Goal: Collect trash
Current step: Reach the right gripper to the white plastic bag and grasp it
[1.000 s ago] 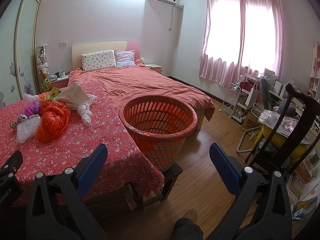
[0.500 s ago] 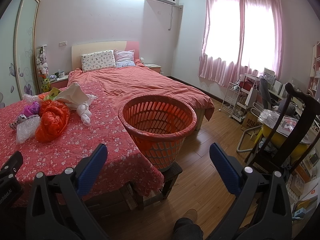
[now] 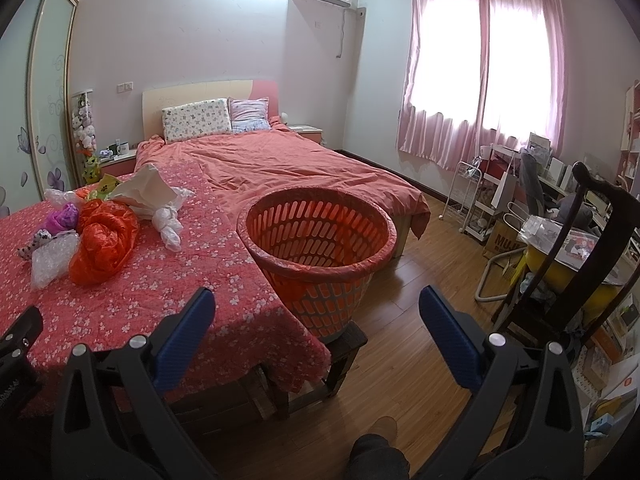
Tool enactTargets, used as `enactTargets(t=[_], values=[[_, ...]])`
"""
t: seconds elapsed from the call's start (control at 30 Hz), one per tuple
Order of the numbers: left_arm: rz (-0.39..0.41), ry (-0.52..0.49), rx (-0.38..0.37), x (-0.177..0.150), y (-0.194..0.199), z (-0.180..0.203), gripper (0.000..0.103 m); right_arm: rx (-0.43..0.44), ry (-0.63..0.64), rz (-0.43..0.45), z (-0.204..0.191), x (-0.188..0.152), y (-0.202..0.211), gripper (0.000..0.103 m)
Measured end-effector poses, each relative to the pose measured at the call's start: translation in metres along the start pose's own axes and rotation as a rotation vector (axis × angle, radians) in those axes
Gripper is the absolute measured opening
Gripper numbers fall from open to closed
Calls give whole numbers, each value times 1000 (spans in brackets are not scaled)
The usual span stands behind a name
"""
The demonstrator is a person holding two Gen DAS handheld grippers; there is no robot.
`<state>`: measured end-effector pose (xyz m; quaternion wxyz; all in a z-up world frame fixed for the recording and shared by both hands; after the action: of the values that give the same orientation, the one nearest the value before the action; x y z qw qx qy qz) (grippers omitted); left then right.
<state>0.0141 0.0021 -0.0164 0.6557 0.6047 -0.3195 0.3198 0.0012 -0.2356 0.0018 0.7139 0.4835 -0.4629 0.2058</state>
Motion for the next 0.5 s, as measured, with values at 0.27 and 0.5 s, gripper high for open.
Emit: enactTargets(t=[0.27,0.5], values=[[-48,63,-37,9,-25,-31,101,112,-21,-50,-30,10,-34,99],[-83,124,-9,20,-50,-70,101,213,-21,-81,-74,36,-68,99]])
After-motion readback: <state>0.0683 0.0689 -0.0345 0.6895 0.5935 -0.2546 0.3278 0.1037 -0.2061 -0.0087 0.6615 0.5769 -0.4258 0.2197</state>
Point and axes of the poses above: each gripper's, at about its wrist camera, not at the fingertips, and y roughly against the way its jaws point, z to its right, x to its top, the point moved 1 cm from there along -y, roughly the way its jaws point, and after that the axes turned 3 degrees about -x, right-handed, at the moved point
